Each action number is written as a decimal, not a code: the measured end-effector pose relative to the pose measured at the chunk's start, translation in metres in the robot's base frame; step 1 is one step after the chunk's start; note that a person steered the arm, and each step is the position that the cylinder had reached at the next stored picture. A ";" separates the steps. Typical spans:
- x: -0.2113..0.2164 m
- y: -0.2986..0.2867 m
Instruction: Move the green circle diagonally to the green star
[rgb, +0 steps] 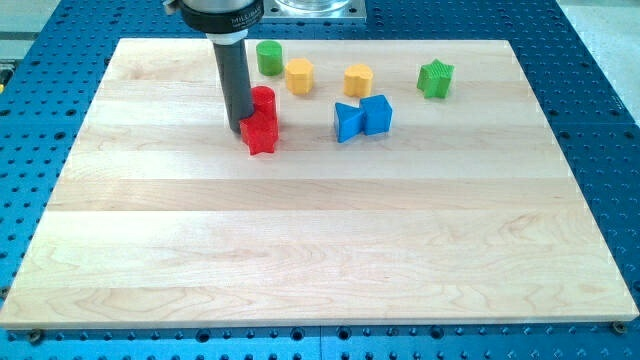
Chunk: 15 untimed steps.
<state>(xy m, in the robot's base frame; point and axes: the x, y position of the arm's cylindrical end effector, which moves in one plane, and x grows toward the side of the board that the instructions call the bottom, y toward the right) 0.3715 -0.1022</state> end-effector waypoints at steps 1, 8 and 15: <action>-0.021 -0.024; -0.108 0.097; -0.104 0.018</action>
<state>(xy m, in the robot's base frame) 0.2671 -0.0843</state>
